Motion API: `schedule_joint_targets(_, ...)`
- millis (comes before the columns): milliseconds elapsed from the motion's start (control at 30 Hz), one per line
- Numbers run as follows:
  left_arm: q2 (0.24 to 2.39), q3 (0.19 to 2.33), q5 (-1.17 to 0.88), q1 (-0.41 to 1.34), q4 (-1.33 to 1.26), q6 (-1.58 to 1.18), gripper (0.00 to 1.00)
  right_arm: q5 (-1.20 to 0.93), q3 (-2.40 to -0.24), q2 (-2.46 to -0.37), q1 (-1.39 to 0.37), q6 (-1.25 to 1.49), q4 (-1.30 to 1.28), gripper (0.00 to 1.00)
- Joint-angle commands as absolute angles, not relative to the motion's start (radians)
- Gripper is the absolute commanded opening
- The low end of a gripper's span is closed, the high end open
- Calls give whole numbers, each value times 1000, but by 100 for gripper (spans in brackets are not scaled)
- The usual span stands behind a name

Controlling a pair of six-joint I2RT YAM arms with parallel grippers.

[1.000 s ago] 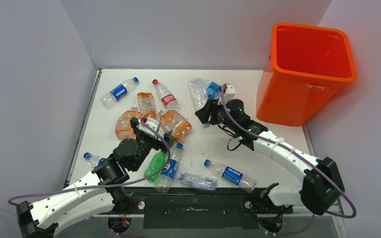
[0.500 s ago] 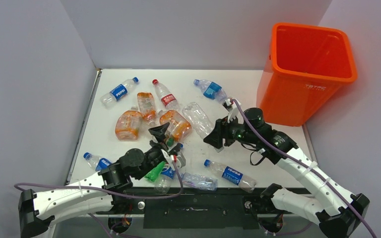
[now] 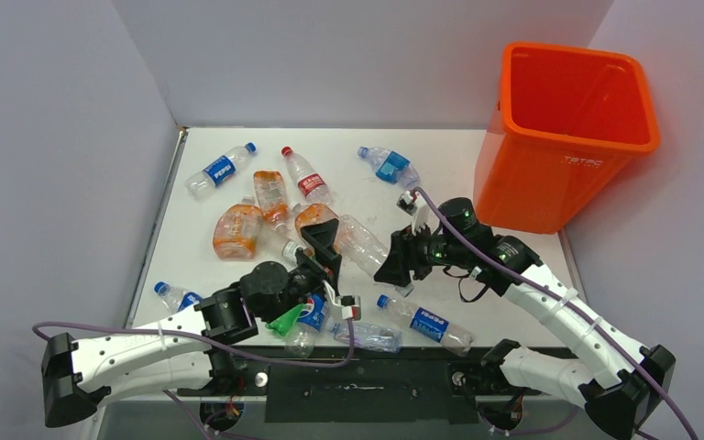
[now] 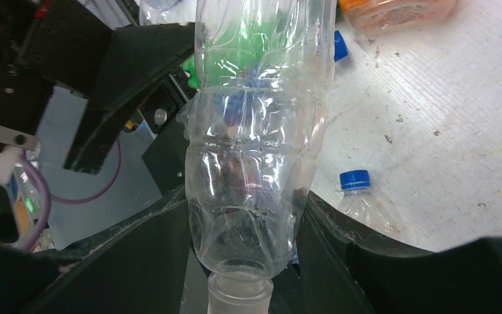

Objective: Put the plastic bottles in the bin
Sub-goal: Pick up the plastic bottle at the center of the board.

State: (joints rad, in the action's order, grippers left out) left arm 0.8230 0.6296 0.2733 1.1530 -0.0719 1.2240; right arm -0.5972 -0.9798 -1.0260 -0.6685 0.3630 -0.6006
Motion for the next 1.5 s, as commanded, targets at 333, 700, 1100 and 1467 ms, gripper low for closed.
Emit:
schedule_joint_targets(333, 942, 672, 249, 1177, -95, 1327, 73, -701, -1048, -1024, -735, 382, -525, 5)
schedule_joint_targets(700, 928, 652, 293, 1188, -178, 1291, 26, -660, -1102, -992, -756, 405, -497, 79)
schedule_joint_targets(1100, 827, 765, 284, 1212, 88, 488, 19, -220, -1086, -754, -755, 423, -149, 90)
schedule_joint_targets(1467, 757, 730, -9, 992, 16, -142, 0, -197, -946, -739, -756, 480, 163, 90)
